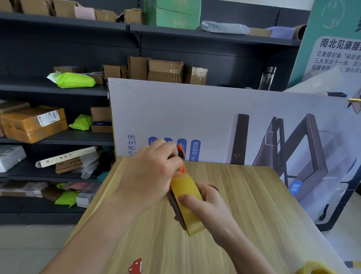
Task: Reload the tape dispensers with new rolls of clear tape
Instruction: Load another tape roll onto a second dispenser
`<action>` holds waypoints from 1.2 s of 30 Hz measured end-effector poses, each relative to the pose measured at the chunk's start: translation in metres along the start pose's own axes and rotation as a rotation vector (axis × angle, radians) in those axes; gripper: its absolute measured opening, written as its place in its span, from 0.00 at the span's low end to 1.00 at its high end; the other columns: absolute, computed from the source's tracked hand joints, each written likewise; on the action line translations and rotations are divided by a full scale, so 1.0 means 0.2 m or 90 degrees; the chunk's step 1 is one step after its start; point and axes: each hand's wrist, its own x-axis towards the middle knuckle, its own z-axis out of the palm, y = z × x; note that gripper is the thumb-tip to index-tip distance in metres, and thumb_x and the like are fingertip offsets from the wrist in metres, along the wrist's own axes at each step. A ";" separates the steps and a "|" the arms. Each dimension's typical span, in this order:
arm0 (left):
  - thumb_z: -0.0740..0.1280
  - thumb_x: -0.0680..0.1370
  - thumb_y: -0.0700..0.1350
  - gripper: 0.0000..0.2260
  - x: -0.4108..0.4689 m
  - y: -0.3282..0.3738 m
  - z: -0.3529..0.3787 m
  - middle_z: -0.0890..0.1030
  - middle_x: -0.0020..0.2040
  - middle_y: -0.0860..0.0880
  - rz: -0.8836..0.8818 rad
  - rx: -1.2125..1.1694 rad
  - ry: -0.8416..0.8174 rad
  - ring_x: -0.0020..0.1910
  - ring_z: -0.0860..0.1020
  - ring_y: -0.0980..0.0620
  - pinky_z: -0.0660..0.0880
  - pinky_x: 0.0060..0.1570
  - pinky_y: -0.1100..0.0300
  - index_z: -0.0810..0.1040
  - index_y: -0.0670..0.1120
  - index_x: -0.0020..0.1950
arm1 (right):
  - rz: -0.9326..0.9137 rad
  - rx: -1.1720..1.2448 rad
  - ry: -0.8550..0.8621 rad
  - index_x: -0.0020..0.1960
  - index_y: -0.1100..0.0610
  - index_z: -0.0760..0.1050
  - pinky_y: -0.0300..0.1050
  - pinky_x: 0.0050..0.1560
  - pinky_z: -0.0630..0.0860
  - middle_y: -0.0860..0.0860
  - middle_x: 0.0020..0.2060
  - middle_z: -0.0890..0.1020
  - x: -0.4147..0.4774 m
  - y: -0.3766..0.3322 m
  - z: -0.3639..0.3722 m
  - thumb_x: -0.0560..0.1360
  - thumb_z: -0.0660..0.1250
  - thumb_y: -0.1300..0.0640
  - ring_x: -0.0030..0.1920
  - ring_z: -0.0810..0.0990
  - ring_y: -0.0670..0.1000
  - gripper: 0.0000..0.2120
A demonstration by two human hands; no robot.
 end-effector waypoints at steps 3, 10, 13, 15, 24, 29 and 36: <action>0.72 0.66 0.34 0.08 0.06 -0.01 0.01 0.77 0.38 0.50 0.027 0.027 -0.027 0.39 0.75 0.47 0.74 0.33 0.51 0.78 0.46 0.35 | 0.022 -0.052 -0.006 0.49 0.60 0.77 0.38 0.31 0.78 0.62 0.41 0.84 -0.01 -0.05 -0.01 0.69 0.72 0.53 0.32 0.84 0.51 0.13; 0.62 0.78 0.45 0.07 0.14 -0.02 0.00 0.80 0.45 0.56 -0.015 0.082 -0.233 0.46 0.75 0.54 0.73 0.41 0.59 0.79 0.54 0.47 | 0.090 -0.167 -0.052 0.51 0.58 0.76 0.50 0.41 0.83 0.53 0.38 0.83 -0.01 -0.06 -0.01 0.71 0.73 0.51 0.35 0.85 0.51 0.14; 0.62 0.77 0.45 0.06 0.14 -0.04 0.02 0.80 0.44 0.56 -0.053 0.036 -0.258 0.45 0.76 0.55 0.72 0.42 0.60 0.78 0.53 0.45 | 0.094 -0.180 -0.061 0.52 0.57 0.75 0.48 0.43 0.83 0.53 0.40 0.84 -0.01 -0.03 -0.01 0.70 0.72 0.52 0.37 0.86 0.51 0.14; 0.63 0.77 0.44 0.06 0.13 -0.04 0.02 0.80 0.44 0.55 -0.088 -0.009 -0.265 0.44 0.76 0.55 0.69 0.41 0.61 0.78 0.50 0.45 | 0.086 -0.195 -0.059 0.51 0.55 0.75 0.49 0.44 0.82 0.53 0.41 0.84 -0.01 -0.02 -0.02 0.70 0.72 0.53 0.40 0.86 0.53 0.13; 0.69 0.75 0.41 0.03 0.13 -0.09 -0.03 0.79 0.42 0.53 -0.294 -0.182 -0.270 0.43 0.77 0.55 0.70 0.41 0.61 0.81 0.48 0.43 | 0.060 -0.172 -0.041 0.52 0.55 0.74 0.48 0.42 0.83 0.54 0.43 0.83 -0.01 0.01 -0.01 0.70 0.72 0.57 0.39 0.86 0.51 0.13; 0.70 0.75 0.41 0.03 0.11 -0.15 -0.08 0.79 0.38 0.56 -0.368 -0.211 -0.253 0.38 0.76 0.61 0.67 0.34 0.67 0.82 0.48 0.43 | 0.025 -0.204 0.002 0.51 0.53 0.73 0.53 0.48 0.82 0.55 0.45 0.83 0.00 0.05 -0.01 0.66 0.73 0.56 0.44 0.85 0.54 0.16; 0.67 0.77 0.43 0.04 0.07 -0.17 -0.11 0.81 0.42 0.50 -0.439 -0.339 -0.283 0.43 0.80 0.51 0.79 0.50 0.49 0.78 0.49 0.42 | 0.008 -0.182 -0.008 0.51 0.52 0.74 0.47 0.44 0.80 0.55 0.47 0.82 0.02 0.10 0.02 0.68 0.74 0.48 0.44 0.82 0.53 0.16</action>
